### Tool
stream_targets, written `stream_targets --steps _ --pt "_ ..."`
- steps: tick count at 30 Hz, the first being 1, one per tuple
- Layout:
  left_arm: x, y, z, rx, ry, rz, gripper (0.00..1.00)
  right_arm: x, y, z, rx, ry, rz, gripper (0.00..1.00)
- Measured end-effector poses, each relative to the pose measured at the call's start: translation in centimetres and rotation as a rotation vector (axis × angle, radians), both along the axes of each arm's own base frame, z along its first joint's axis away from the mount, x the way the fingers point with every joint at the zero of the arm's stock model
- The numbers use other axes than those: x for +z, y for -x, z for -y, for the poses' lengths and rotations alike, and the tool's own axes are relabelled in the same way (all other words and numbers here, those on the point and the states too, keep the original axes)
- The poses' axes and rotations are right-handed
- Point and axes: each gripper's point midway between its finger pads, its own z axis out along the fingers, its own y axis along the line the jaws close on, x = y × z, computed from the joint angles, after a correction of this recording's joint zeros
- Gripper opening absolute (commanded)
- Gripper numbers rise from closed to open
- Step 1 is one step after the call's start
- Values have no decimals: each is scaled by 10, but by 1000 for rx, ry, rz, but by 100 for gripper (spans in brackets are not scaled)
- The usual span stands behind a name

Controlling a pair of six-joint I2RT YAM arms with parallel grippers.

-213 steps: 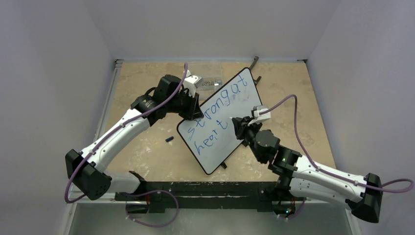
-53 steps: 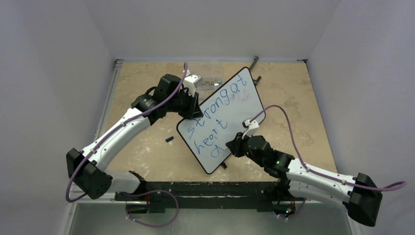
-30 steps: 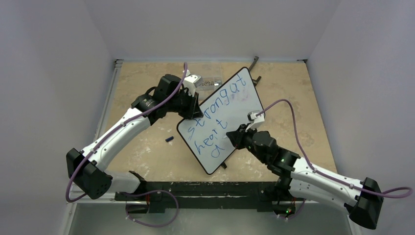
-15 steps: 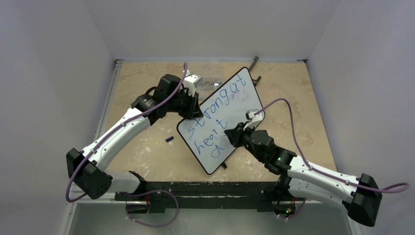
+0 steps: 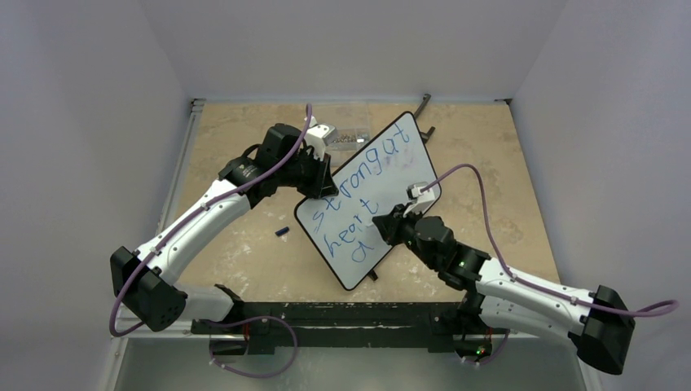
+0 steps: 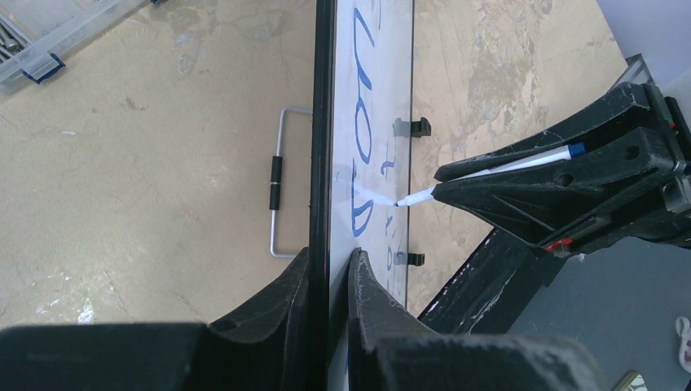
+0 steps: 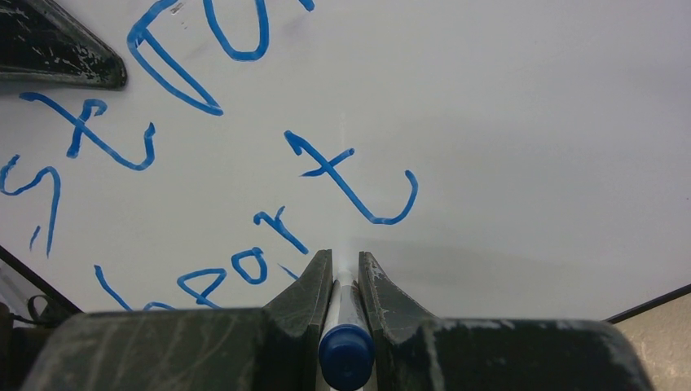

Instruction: Write a sentence on the whiteboard

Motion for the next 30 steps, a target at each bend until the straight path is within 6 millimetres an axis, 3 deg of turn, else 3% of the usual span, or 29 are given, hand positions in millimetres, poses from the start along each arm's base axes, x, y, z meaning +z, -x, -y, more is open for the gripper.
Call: stream_targets --steps 25,30 --pt "0 -1 -1 -1 -4 5 0 -33 9 7 -33 -59 -75 0" --pt "0 -4 -4 10 -5 6 0 -50 12 11 -44 -44 -118 0"
